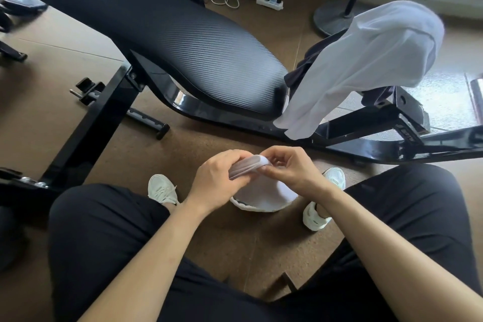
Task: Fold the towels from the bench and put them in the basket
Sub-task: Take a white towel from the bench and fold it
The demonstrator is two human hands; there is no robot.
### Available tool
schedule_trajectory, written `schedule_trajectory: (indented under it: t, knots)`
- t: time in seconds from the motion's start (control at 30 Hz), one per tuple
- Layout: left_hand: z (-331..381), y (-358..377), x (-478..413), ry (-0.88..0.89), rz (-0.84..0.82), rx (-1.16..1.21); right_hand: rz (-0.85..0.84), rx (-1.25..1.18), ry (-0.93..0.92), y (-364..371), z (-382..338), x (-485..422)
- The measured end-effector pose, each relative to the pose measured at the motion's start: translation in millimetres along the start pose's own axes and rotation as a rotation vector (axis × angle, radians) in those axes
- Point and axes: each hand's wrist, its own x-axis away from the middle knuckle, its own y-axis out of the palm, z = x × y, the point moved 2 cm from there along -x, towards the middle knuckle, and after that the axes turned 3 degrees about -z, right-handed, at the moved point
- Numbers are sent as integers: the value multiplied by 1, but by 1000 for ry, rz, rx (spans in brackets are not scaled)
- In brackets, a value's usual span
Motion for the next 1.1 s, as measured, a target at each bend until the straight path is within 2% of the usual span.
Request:
schedule_trajectory:
  t: [0.17, 0.3, 0.4, 0.5, 0.63, 0.8, 1.0, 1.1]
  knots:
    - [0, 2, -5, 94, 14, -20, -101, -40, 61, -7, 7, -1]
    - [0, -4, -5, 150, 61, 47, -207, 139, 178, 1, 28, -4]
    - [-1, -15, -3, 113, 94, 136, -230, 251, 165, 10, 38, -5]
    - [-6, -27, 3, 25, 140, 204, -238, 290, 173, 11, 50, -9]
    - [-19, -42, 9, -137, 254, 247, -229, 380, 287, 4, 67, -9]
    - [-41, -54, 15, -373, 401, 276, -225, 365, 429, -7, 82, -2]
    - [-69, -48, 18, -562, 444, 309, -241, 347, 537, -10, 93, 1]
    - [-80, -48, 21, -660, 460, 288, -167, 250, 575, -11, 88, 2]
